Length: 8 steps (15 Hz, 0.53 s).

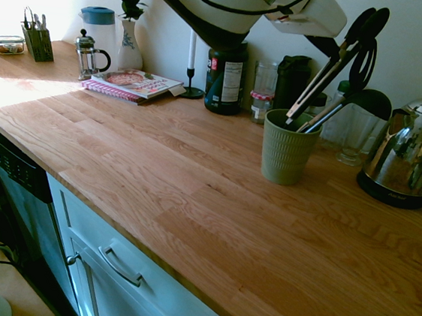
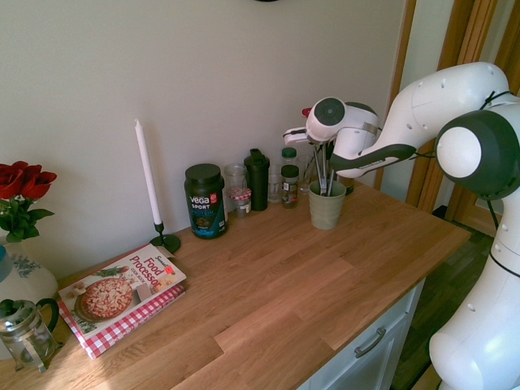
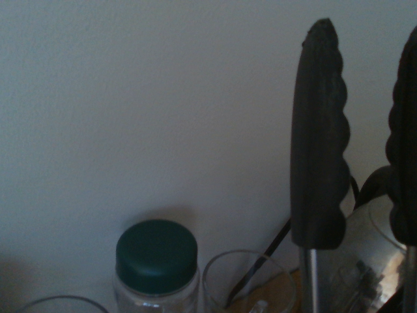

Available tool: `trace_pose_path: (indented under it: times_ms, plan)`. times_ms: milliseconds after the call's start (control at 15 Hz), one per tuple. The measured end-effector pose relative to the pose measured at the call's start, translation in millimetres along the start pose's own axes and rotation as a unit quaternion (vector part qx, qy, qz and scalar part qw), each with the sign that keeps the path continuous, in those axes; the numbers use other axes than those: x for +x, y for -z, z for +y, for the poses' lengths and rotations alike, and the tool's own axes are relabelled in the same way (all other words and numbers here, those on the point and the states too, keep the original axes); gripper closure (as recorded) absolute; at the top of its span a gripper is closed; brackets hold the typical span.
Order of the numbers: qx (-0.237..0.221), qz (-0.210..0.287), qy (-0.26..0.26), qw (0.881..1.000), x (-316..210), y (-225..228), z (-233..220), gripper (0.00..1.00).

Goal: Put the tongs back in the holder

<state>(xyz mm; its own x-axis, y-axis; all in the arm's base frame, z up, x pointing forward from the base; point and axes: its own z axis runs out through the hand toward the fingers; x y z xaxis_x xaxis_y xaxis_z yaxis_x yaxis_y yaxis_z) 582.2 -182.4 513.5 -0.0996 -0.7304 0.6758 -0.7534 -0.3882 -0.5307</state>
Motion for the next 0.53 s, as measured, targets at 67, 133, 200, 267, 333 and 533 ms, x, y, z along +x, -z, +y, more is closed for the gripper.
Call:
trace_pose_path:
  times_ms: [67, 133, 200, 267, 333, 533]
  plan:
    - [-0.001, -0.002, 0.003, 1.000, -4.3, -2.4, 2.9, 1.00]
    - [-0.003, -0.006, 0.005, 1.000, -10.0, -3.8, 7.3, 1.00]
    - [-0.005, -0.012, 0.007, 1.000, -17.9, -5.4, 13.4, 1.00]
    - [-0.007, -0.020, 0.012, 1.000, -26.5, -6.4, 20.3, 1.00]
    - [-0.010, -0.027, 0.016, 0.999, -35.5, -7.5, 27.6, 1.00]
    - [-0.020, -0.042, 0.022, 0.999, -51.1, -3.1, 43.4, 0.00]
